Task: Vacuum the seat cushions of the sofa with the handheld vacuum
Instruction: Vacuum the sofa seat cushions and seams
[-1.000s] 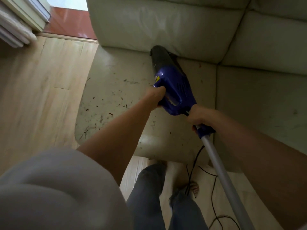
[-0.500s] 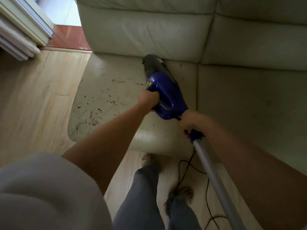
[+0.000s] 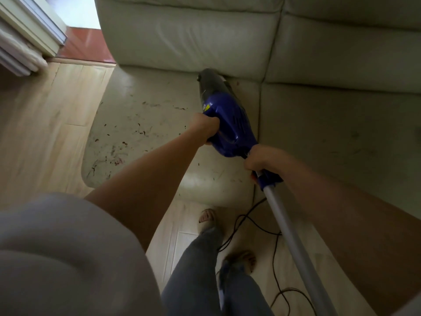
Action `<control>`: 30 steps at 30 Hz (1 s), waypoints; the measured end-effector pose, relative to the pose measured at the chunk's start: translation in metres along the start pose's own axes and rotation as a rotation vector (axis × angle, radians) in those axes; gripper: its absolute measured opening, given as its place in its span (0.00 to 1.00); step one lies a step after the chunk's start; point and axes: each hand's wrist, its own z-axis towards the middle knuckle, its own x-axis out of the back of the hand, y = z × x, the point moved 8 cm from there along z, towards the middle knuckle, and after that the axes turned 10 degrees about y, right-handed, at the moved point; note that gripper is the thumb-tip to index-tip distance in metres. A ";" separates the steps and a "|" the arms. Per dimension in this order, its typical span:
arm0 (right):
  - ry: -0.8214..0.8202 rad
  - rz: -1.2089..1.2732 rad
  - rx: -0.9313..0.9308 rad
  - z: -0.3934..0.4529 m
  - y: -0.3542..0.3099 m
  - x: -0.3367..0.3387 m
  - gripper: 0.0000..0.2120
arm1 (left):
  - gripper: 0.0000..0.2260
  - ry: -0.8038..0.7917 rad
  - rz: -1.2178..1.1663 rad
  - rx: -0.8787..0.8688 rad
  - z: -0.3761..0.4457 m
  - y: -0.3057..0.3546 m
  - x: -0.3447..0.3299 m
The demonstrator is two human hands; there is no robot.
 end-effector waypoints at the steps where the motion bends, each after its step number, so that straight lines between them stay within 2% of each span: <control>1: 0.001 -0.010 -0.001 0.005 -0.004 0.006 0.05 | 0.16 -0.001 0.004 -0.001 0.006 0.005 -0.001; 5: 0.009 0.027 -0.009 0.018 -0.008 0.023 0.05 | 0.20 0.006 0.012 -0.028 0.019 0.026 -0.005; 9: 0.006 0.063 -0.014 0.014 -0.004 0.023 0.05 | 0.17 0.022 0.005 -0.018 0.011 0.029 -0.001; 13: 0.010 0.045 0.022 0.004 -0.006 0.028 0.07 | 0.19 0.008 0.004 -0.026 0.001 0.030 0.001; 15: 0.003 0.039 0.037 -0.002 -0.001 0.029 0.04 | 0.19 0.018 0.001 -0.026 -0.006 0.031 -0.002; 21: 0.009 -0.008 0.047 -0.010 0.051 0.023 0.05 | 0.16 0.005 -0.035 0.025 -0.047 0.011 -0.035; 25: 0.016 -0.074 0.035 -0.015 0.095 0.032 0.06 | 0.18 0.006 -0.144 0.076 -0.070 -0.002 -0.073; 30: 0.035 -0.179 0.040 -0.017 0.109 0.057 0.07 | 0.15 -0.041 -0.240 0.088 -0.079 0.006 -0.093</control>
